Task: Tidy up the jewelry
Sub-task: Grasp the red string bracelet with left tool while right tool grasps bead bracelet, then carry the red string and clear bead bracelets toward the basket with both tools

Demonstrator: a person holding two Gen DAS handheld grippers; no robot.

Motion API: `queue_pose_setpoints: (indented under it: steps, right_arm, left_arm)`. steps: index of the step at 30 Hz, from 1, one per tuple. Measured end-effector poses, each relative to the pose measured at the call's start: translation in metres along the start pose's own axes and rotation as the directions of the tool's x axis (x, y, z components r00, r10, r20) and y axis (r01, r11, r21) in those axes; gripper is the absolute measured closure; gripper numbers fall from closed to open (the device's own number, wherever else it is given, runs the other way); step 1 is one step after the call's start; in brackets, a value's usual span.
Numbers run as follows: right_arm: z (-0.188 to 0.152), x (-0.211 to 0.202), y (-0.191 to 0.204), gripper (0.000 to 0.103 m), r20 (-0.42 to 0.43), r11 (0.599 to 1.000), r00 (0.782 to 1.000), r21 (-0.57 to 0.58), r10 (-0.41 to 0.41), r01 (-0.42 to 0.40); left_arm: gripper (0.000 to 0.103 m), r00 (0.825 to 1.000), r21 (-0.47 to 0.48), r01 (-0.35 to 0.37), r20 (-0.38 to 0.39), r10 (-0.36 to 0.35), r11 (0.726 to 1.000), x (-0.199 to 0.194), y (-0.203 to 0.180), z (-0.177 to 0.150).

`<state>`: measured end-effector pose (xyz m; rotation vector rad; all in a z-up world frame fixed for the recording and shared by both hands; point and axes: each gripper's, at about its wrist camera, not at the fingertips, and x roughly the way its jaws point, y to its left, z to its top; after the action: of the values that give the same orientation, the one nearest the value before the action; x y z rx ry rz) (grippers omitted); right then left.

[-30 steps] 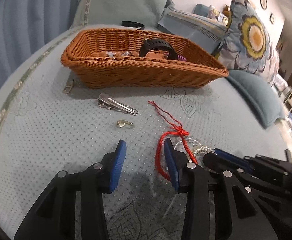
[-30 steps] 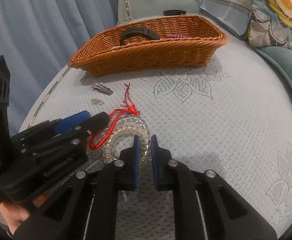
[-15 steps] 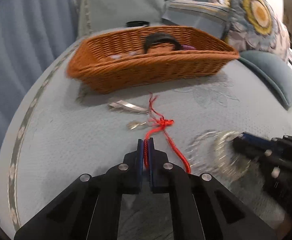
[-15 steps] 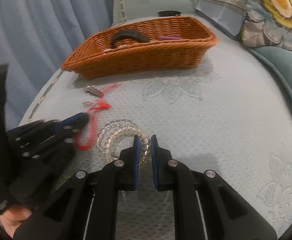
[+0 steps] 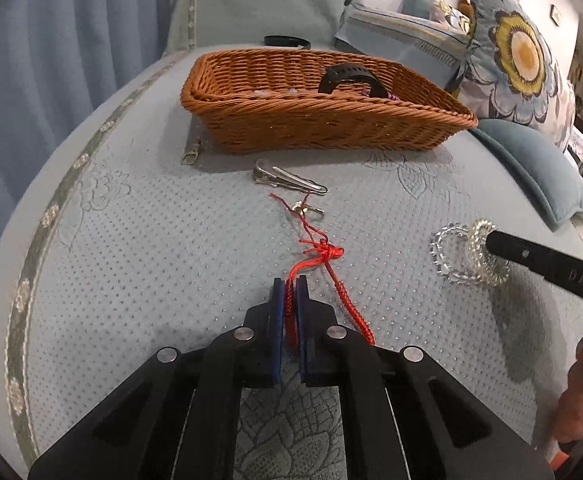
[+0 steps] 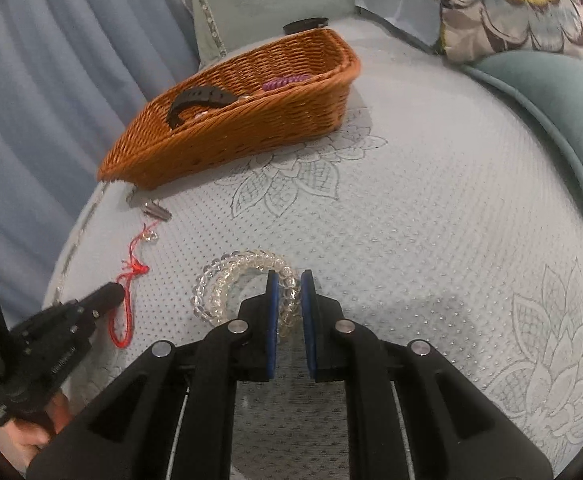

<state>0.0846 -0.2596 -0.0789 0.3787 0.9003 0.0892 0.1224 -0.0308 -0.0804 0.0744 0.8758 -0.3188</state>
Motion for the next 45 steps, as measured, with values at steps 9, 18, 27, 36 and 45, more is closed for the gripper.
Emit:
queue_pose_setpoints:
  steps: [9, 18, 27, 36, 45]
  right_arm:
    - [0.009, -0.010, -0.029, 0.094, 0.040, 0.993, 0.994, 0.068, -0.103, 0.100]
    - [0.009, -0.004, -0.023, 0.066, 0.029, 0.999, 0.999, 0.040, -0.036, 0.035]
    - [0.001, 0.006, 0.003, 0.074, 0.033, 0.973, 0.982, -0.138, -0.185, 0.187]
    - [-0.010, 0.017, 0.036, 0.094, 0.076, 0.910, 0.957, -0.298, -0.279, 0.288]
    - [0.003, -0.004, 0.014, 0.096, 0.098, 0.967, 0.980, -0.171, -0.173, 0.188]
  left_arm:
    - [0.095, 1.000, 0.004, 0.013, -0.003, -0.013, 1.000, 0.001, 0.000, 0.001]
    - [0.085, 1.000, 0.040, 0.005, -0.003, -0.005, 0.999, 0.001, -0.009, 0.000]
    - [0.085, 1.000, 0.035, 0.013, -0.006, -0.013, 0.999, 0.001, -0.008, 0.001]
    - [0.084, 1.000, 0.066, -0.009, -0.004, 0.009, 0.998, 0.001, -0.014, -0.001]
    - [0.084, 1.000, 0.151, -0.001, 0.010, 0.000, 0.989, -0.003, -0.016, -0.008]
